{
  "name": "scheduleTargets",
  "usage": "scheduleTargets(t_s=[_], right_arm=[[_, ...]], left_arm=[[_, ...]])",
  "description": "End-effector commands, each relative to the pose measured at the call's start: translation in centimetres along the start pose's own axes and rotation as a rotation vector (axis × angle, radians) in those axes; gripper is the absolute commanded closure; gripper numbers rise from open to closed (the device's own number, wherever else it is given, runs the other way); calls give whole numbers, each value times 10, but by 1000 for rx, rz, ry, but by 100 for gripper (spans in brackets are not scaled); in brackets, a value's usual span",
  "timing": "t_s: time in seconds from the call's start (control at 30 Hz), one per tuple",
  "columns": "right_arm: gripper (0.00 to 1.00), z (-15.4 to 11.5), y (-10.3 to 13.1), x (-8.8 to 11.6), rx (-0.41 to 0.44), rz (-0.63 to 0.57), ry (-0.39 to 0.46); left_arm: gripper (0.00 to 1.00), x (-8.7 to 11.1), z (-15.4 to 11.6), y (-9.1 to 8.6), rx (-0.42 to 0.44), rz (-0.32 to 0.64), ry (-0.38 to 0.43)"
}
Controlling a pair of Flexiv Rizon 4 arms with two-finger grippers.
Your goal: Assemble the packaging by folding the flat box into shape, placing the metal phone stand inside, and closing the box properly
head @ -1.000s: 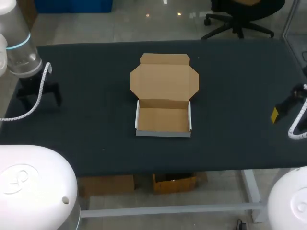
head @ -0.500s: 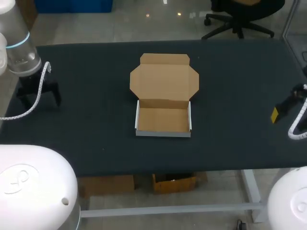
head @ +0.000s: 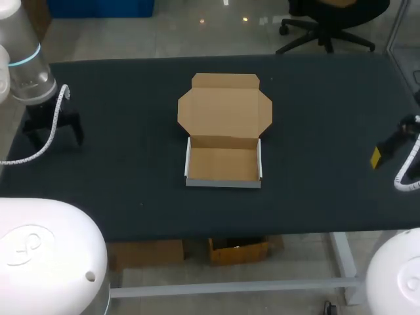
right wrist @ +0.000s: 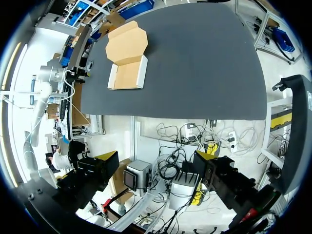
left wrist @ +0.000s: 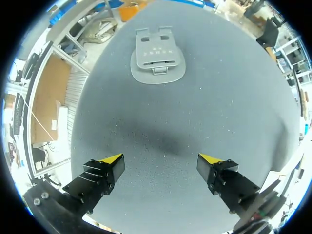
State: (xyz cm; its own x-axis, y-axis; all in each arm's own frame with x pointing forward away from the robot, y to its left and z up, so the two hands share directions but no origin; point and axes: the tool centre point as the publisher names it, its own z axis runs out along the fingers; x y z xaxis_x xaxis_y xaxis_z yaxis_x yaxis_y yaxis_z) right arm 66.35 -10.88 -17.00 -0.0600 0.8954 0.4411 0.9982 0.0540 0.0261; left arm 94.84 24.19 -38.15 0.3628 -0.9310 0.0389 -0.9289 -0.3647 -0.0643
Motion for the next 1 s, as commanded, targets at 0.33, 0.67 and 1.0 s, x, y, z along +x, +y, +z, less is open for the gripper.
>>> scheduleTargets(t_s=[0.33, 0.67, 1.0], right_arm=[[0, -2, 0, 0, 4, 0, 0], [0, -2, 0, 0, 4, 0, 0], [0, -2, 0, 0, 4, 0, 0]], left_arm=[[0, 0, 0, -1, -1, 0, -3], [0, 6, -4, -1, 15, -19, 5], [0, 3, -10, -20, 45, -41, 7]])
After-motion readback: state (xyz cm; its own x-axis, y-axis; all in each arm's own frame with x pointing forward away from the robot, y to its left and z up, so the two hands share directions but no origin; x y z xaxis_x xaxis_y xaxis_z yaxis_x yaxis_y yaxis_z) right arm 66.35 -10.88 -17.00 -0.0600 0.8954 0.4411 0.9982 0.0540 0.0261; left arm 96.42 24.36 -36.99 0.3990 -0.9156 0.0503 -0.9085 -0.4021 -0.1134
